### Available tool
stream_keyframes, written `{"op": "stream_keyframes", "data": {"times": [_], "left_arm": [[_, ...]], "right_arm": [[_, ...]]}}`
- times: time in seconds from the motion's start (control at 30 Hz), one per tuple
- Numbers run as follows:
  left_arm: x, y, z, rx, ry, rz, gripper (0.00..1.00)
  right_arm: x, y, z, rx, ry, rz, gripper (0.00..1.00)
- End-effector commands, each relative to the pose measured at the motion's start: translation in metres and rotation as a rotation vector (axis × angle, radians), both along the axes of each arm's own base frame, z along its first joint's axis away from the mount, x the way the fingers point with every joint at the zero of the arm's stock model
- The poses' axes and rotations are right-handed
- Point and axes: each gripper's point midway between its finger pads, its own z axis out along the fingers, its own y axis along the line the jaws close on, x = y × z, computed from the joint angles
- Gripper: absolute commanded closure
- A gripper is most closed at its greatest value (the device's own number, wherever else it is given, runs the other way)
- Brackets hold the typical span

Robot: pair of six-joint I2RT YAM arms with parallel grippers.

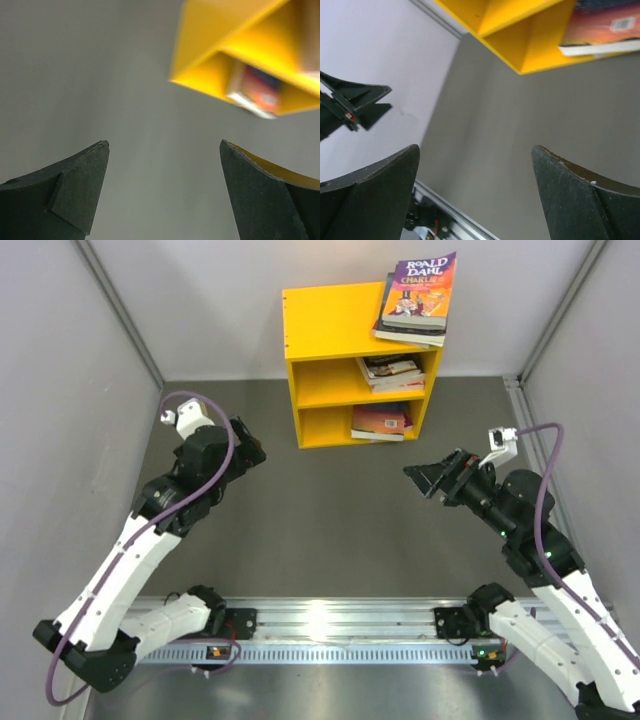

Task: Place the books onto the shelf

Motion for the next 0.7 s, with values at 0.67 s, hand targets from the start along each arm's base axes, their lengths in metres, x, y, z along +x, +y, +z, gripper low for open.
{"op": "stream_keyframes", "data": {"times": [0.67], "left_arm": [[0.044,0.138,-0.167,0.564,0.090,0.387,0.16]], "right_arm": [[-0.002,-0.043,-0.019,-0.256,0.055,-0.155,0.00]]}}
